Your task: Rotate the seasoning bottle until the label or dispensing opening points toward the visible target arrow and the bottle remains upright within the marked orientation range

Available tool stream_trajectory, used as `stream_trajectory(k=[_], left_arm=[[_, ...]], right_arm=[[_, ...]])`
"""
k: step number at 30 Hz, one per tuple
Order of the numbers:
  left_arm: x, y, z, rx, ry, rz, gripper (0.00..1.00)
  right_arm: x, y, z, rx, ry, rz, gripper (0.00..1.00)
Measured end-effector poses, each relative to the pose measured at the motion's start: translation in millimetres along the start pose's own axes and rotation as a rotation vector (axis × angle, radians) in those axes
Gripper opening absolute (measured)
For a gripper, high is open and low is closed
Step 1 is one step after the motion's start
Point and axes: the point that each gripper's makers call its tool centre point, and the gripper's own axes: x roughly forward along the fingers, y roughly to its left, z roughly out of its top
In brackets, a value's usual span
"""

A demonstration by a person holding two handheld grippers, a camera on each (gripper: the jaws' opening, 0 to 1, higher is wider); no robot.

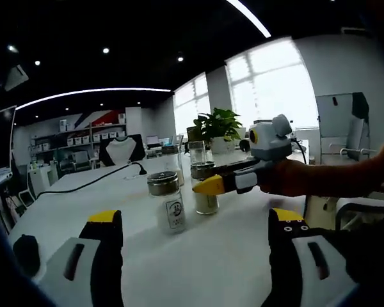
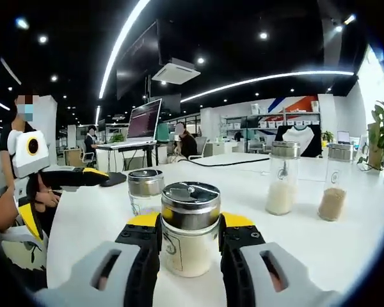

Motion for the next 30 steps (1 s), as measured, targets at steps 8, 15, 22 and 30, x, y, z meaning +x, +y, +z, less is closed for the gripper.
stream_trajectory(k=[8,15,22,30], left_arm=[[0.3,-1.7,-1.0,0.005,0.004,0.001,1.0],[0.7,-2.0,-2.4,0.001,0.007,0.0,1.0],[0.7,-1.3,-3.2,-0.002,0.01,0.0,1.0],[-1.1,1.3,-1.8,0.001,0.008,0.008,1.0]], right_arm=[[1.4,-3.5,-2.1,-0.015,0.008,-0.008,0.32],[3.3,-4.3,-3.1,-0.014,0.009,-0.012,0.32],[5.1,-5.3,-4.0,-0.016,0.015,-0.016,0.32],[4.1,-3.7,-6.1,-0.014,0.017,-0.024,0.32]])
